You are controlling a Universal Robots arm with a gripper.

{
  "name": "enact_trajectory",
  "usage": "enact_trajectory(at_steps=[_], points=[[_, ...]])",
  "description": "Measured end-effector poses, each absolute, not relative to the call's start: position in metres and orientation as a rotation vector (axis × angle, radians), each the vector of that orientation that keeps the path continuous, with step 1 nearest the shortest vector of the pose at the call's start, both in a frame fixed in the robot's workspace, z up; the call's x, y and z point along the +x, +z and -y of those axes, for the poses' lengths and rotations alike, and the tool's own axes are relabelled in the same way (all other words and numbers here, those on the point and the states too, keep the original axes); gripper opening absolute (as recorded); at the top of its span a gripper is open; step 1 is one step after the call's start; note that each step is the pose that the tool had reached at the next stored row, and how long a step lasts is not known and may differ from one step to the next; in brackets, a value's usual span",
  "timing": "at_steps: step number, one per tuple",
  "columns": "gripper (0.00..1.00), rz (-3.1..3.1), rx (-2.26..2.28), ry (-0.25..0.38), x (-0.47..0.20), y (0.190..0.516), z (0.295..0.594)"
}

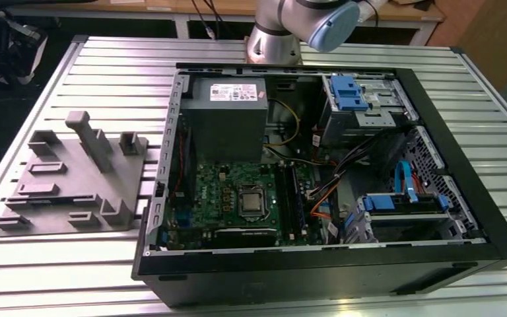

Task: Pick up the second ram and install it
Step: 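Reach for the second ram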

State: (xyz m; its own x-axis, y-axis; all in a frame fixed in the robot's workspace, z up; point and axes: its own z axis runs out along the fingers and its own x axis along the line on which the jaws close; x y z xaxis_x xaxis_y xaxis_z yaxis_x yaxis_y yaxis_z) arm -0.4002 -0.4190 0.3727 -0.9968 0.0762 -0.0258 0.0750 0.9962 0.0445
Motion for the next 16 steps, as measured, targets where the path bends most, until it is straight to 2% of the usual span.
enact_trajectory(at_steps=[16], points=[[0.11, -3.111, 0.118, 0.068, -0.404, 0.355, 0.437]])
